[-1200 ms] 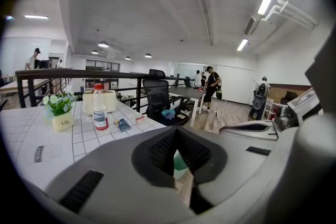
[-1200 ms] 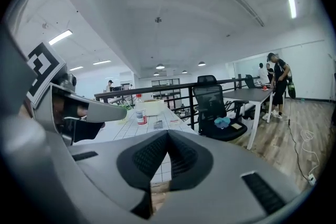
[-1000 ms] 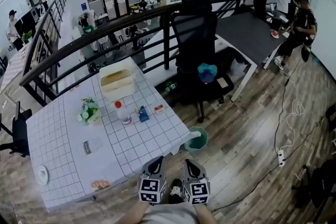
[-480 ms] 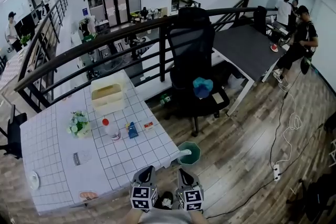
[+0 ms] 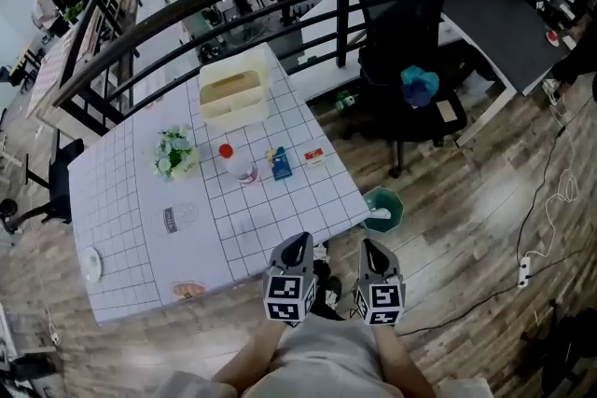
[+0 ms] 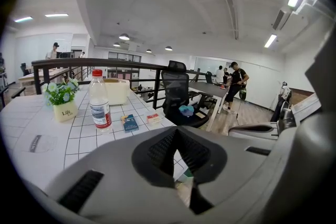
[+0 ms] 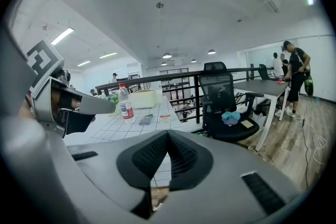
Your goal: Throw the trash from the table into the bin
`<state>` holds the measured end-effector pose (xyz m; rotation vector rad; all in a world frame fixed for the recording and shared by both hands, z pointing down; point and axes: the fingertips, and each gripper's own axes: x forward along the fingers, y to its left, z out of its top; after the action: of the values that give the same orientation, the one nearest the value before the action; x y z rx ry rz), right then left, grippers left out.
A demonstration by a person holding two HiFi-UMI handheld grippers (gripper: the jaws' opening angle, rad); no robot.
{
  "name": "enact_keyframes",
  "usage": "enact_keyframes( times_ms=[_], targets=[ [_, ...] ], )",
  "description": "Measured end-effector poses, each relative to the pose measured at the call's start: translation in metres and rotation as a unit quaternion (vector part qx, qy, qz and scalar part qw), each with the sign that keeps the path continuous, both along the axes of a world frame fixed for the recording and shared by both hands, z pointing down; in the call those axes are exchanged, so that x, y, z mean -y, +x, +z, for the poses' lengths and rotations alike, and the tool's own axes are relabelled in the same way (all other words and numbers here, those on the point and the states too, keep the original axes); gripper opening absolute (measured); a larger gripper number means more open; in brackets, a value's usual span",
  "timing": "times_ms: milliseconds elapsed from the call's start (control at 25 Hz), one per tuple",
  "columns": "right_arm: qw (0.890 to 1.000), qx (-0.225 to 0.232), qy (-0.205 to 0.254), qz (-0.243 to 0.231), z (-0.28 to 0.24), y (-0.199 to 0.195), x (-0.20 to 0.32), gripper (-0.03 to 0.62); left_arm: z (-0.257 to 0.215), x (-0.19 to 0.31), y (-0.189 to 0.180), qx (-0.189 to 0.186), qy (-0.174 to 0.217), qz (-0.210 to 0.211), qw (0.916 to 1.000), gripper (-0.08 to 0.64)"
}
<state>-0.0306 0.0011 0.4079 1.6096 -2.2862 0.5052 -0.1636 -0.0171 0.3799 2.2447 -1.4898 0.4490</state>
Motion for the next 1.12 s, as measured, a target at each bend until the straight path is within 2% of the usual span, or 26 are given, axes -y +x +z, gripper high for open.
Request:
enact_keyframes(
  times_ms=[440,520,560,960,1120],
  targets=[
    [0.999,-0.030,-0.019,-0.032,0.010,-0.034,0.085,-0.006,0.006,0.071,-0.021,-0.009,-0.015,-0.033,0.9993,0.025],
    [0.998,-0.038,-0.023,-0.039,0.014,-0.043,0.104,0.046,0.010,0.085,-0.024,-0.013,-0.020,-0.038,0.9990,0.025],
    [0.998,-0.041,-0.027,-0.043,0.016,-0.049,0.113,0.046,0.012,0.092,-0.025,-0.016,-0.024,-0.039,0.9988,0.026],
    [0.991,-0.058,-0.090,-0.078,0.058,-0.096,0.176,0.049,0.050,0.138,-0.040,-0.024,-0.073,-0.042,0.9961,0.025],
    [0.988,-0.069,-0.116,-0.070,0.074,-0.102,0.199,0.092,0.062,0.152,-0.043,-0.034,-0.089,-0.041,0.9946,0.025]
  ],
)
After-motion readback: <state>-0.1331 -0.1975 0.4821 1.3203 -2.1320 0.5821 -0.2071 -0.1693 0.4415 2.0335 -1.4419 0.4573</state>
